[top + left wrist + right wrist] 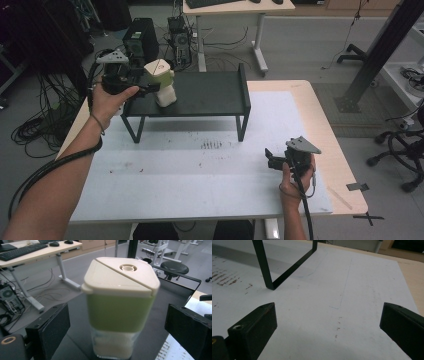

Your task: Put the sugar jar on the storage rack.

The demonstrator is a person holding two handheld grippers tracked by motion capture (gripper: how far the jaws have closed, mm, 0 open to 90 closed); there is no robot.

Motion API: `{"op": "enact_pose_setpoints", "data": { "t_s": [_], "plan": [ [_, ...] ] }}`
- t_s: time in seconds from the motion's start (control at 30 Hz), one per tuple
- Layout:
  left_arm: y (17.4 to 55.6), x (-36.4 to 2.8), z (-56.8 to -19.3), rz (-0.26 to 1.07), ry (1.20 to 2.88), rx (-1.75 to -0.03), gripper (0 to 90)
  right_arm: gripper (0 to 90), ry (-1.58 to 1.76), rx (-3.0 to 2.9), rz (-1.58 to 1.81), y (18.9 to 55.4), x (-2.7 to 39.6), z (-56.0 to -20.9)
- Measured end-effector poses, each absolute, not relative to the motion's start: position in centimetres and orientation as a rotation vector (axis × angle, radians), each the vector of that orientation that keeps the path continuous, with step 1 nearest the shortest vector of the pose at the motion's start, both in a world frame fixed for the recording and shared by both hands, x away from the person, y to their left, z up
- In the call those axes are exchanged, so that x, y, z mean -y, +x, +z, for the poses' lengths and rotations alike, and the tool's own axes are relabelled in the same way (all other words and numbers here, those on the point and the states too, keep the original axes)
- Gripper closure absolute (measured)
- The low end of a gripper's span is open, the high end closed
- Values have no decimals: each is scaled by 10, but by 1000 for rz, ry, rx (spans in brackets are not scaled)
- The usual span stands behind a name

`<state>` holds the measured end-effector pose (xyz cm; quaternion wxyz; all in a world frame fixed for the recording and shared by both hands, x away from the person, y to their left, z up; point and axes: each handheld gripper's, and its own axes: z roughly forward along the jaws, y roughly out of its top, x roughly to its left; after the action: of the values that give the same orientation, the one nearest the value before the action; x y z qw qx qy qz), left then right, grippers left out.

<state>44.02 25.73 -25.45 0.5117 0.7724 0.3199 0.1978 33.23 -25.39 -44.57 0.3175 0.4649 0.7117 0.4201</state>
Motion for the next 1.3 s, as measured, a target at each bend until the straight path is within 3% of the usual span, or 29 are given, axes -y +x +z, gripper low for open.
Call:
{"op": "enact_pose_setpoints", "data": {
  "t_s": [0.53, 1.3],
  "plan": [
    [392, -284, -246, 513, 1820, -759, 51, 11, 1241, -1855, 1074, 333, 255, -446],
    [337, -288, -281, 478, 1818, -717, 58, 10, 1275, -1852, 1038, 335, 257, -448]
  ]
}}
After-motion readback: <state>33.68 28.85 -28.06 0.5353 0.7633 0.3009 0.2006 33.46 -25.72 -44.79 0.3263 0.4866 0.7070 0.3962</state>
